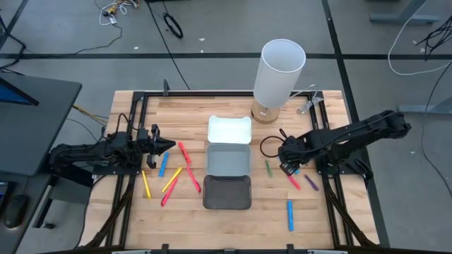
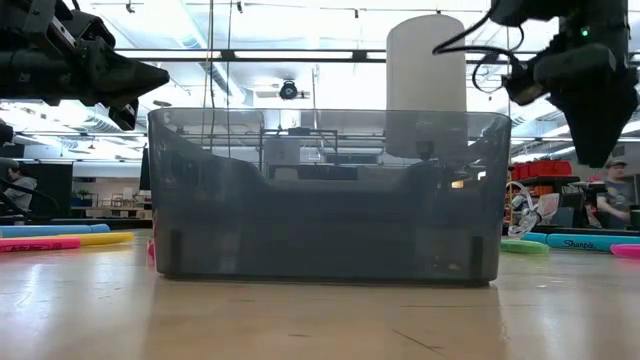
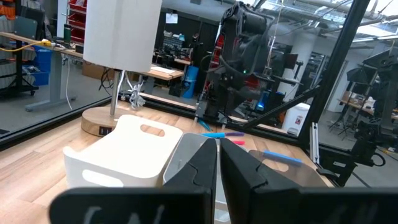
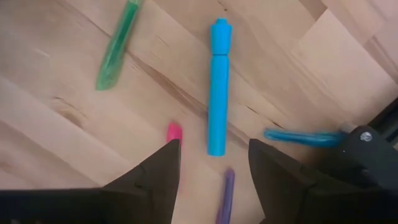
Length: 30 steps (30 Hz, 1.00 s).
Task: Pick & Place Markers
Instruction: Put the top right blue highlighter pen into the gray bin
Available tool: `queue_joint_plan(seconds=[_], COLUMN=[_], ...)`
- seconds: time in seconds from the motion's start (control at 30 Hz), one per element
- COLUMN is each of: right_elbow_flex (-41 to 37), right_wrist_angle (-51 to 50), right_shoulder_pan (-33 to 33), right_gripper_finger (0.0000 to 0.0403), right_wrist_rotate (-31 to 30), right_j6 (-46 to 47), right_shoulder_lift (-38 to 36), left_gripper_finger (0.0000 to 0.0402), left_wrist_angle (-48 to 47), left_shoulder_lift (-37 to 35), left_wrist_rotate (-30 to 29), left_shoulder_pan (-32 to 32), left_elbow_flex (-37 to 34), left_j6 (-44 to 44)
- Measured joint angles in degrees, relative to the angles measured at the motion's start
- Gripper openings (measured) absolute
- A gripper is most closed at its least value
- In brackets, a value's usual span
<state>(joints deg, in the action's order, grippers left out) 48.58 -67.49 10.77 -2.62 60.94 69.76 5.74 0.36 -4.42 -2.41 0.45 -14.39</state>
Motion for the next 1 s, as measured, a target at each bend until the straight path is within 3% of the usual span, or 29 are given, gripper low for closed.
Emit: queue_joint_plan(seconds=[1.0], right_elbow_flex=[-16.9], right_wrist_angle=[19.8], right_shoulder_pan=[-1.0], right_gripper_finger=[0.0193], right_wrist_rotate=[0.0], right_j6=[-1.9], right_shoulder_lift=[0.0], left_gripper_finger=[0.0023], left_wrist_angle=[0.0], left_shoulder_lift=[0.0], left_wrist_rotate=[0.0], left_shoulder_pan=[0.0], left_elbow_flex=[0.0], left_j6=[0.0])
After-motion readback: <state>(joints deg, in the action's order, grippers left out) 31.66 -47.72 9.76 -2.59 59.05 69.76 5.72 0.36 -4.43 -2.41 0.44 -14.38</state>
